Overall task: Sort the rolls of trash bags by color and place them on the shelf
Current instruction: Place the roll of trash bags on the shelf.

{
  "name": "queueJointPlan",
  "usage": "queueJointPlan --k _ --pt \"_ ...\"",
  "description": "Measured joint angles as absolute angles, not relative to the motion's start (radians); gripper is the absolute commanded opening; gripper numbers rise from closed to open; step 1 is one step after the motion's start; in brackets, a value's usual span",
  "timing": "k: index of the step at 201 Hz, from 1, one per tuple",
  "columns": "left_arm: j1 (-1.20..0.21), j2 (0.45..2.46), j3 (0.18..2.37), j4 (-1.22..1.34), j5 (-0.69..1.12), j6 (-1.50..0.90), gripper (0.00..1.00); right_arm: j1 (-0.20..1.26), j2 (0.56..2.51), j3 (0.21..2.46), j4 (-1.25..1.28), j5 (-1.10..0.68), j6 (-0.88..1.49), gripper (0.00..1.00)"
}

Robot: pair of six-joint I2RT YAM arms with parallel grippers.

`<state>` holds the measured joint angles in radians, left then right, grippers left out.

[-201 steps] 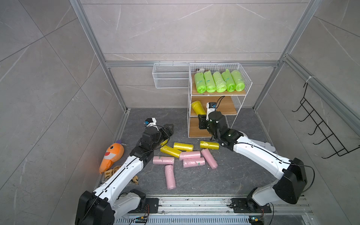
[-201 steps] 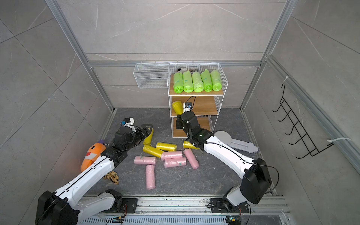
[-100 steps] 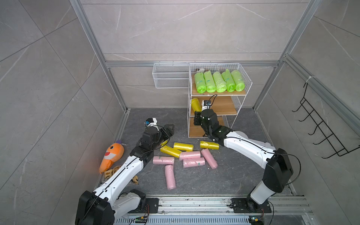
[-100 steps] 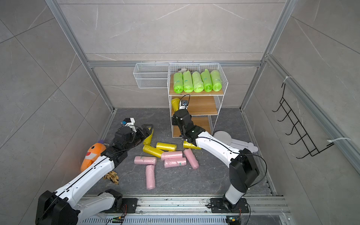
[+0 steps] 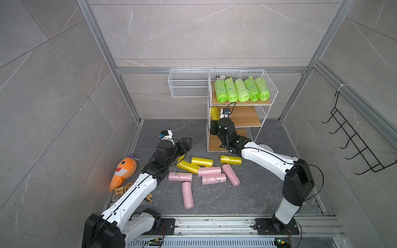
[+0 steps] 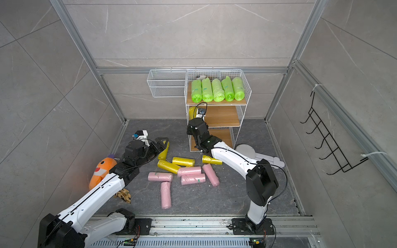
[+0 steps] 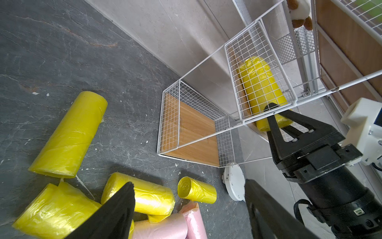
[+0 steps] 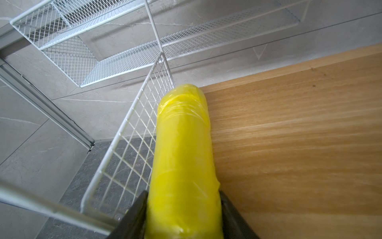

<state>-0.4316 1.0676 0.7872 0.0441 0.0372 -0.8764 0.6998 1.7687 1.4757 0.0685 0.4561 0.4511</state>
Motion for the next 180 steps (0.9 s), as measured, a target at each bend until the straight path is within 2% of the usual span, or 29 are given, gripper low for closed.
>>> queueJointPlan --k 82,143,180 --pt "-0.432 1.064 0.787 0.044 0.048 -0.874 0.86 0.693 1.67 1.394 0.112 0.386 0.46 0.71" --pt "-0.432 1.078 0.787 0.021 0.058 -0.841 0.86 0.693 1.494 1.278 0.07 0.316 0.436 0.72" --pt "-0.43 1.139 0.793 -0.075 0.025 -0.721 0.86 0.693 1.354 1.185 -0.041 0.254 0.396 0.72"
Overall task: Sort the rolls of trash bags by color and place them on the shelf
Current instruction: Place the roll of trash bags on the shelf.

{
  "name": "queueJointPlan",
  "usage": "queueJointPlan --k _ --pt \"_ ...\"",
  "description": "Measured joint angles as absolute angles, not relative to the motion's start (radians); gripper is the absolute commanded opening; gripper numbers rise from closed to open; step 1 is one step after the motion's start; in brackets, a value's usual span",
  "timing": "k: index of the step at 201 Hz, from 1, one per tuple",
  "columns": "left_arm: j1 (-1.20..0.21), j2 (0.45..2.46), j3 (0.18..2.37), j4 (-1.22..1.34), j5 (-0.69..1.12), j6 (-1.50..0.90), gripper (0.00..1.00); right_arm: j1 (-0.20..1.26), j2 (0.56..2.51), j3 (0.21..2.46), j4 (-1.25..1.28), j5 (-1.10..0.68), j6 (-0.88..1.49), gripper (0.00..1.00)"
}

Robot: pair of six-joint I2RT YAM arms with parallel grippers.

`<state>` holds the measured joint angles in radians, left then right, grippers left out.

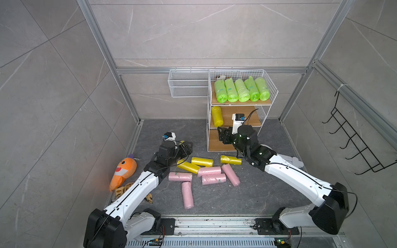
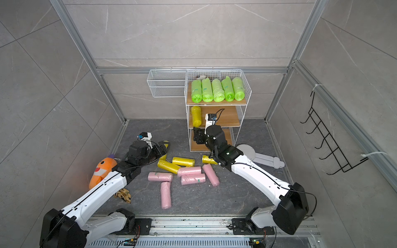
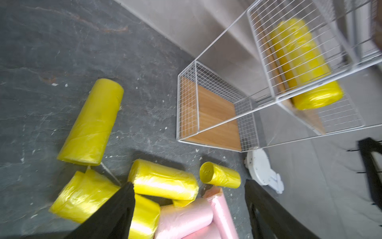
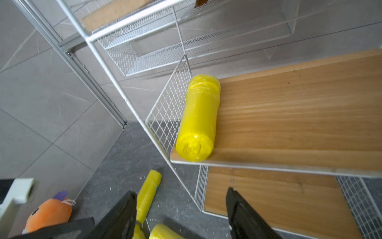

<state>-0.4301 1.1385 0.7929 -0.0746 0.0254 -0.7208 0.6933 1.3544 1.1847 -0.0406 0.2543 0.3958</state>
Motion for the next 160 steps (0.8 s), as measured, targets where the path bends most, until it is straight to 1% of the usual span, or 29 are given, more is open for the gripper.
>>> queueJointPlan --k 32,75,102,136,160 --pt "-0.374 1.287 0.865 -0.159 -0.006 -0.59 0.86 0.7 1.271 1.135 -0.161 0.186 0.363 0.73" --pt "-0.316 1.554 1.035 -0.205 -0.056 -0.45 0.85 0.721 1.246 1.1 -0.274 0.117 0.331 0.75" --pt "-0.307 1.718 1.166 -0.24 -0.095 -0.384 0.83 0.721 1.24 1.076 -0.3 0.106 0.319 0.76" --pt "-0.303 1.874 1.309 -0.3 -0.135 -0.322 0.84 0.721 1.235 1.056 -0.303 0.107 0.317 0.77" --pt "-0.303 1.971 1.414 -0.347 -0.155 -0.288 0.82 0.721 1.235 1.05 -0.303 0.104 0.317 0.77"
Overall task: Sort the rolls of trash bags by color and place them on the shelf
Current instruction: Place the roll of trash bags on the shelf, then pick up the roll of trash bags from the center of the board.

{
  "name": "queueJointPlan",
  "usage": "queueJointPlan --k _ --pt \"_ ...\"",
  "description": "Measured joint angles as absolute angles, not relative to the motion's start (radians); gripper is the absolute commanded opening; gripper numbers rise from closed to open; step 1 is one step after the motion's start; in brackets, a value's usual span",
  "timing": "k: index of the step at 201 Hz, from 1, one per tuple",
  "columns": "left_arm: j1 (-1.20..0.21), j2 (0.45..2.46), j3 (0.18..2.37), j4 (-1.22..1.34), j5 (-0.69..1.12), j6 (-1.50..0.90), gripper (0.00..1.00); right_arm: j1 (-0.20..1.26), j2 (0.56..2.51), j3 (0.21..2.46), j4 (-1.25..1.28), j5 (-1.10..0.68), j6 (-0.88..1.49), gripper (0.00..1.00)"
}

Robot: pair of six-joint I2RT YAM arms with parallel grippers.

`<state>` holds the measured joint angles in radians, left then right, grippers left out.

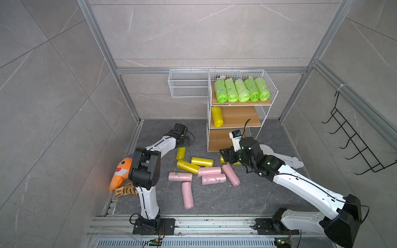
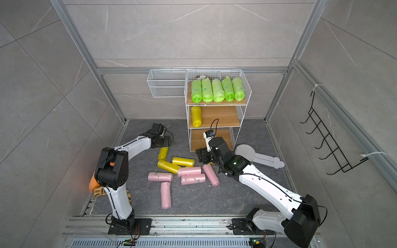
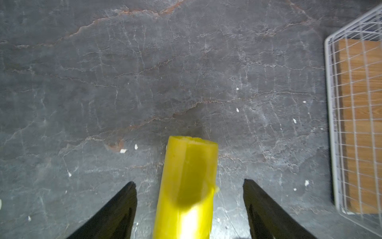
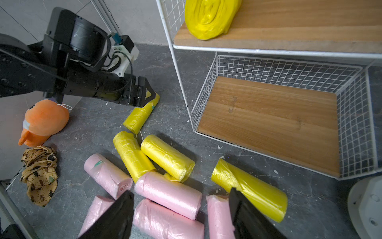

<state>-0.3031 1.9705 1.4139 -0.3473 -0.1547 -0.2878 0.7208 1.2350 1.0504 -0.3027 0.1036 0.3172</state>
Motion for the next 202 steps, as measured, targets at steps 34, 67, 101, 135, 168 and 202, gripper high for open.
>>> queueJointPlan --k 34,67,101,135,168,202 --pt "-0.303 2.083 1.533 -0.413 -0.159 -0.249 0.75 0.721 1.236 1.032 -0.302 0.1 0.318 0.77" --pt "-0.303 2.154 1.603 -0.46 -0.169 -0.222 0.64 0.721 1.237 1.028 -0.302 0.1 0.321 0.77" --pt "-0.303 2.165 1.613 -0.484 -0.179 -0.213 0.49 0.721 1.237 1.026 -0.302 0.101 0.321 0.77" --pt "-0.303 2.163 1.62 -0.493 -0.186 -0.214 0.38 0.721 1.237 1.026 -0.303 0.1 0.321 0.78" --pt "-0.3 2.08 1.552 -0.465 -0.191 -0.254 0.28 0.72 1.237 1.026 -0.301 0.077 0.327 0.78" --pt "-0.295 1.826 1.429 -0.353 -0.136 -0.377 0.27 0.721 1.237 1.027 -0.27 0.014 0.369 0.8"
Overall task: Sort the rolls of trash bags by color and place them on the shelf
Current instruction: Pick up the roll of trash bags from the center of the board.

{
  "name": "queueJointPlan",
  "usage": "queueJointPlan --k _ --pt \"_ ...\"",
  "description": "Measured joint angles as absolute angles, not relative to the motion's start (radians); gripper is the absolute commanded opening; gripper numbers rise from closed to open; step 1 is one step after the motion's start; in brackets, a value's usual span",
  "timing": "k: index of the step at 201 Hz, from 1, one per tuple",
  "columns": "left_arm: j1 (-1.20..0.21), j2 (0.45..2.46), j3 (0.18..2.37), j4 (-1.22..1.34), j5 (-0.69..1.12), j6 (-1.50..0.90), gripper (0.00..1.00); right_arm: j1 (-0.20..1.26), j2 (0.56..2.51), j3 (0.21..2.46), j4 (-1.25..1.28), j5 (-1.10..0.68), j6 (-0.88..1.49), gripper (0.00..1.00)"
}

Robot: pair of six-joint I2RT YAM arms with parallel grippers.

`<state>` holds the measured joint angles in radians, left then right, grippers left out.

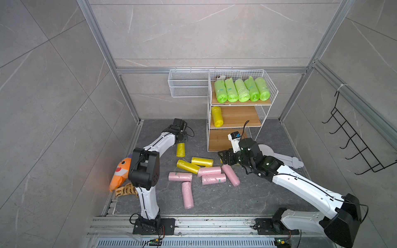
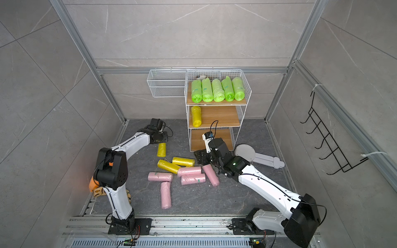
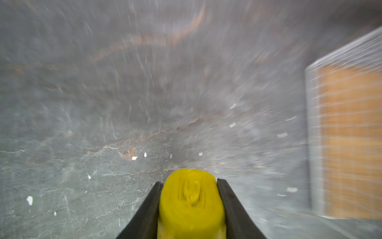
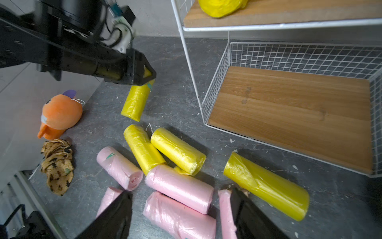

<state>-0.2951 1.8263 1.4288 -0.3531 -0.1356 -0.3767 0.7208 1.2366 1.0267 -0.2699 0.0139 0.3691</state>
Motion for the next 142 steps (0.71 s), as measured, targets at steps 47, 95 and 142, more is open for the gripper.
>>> queueJointPlan --k 47,95,142 --pt "-0.294 1.427 1.169 0.017 0.036 -0.706 0.25 0.755 1.237 1.028 -0.126 -0.074 0.437 0.83" --pt "-0.361 1.282 0.91 0.308 0.08 -1.062 0.25 0.808 1.275 1.015 0.134 -0.125 0.512 0.94" --pt "-0.468 1.215 0.767 0.448 0.019 -1.301 0.24 0.822 1.348 0.959 0.32 -0.128 0.574 1.0"
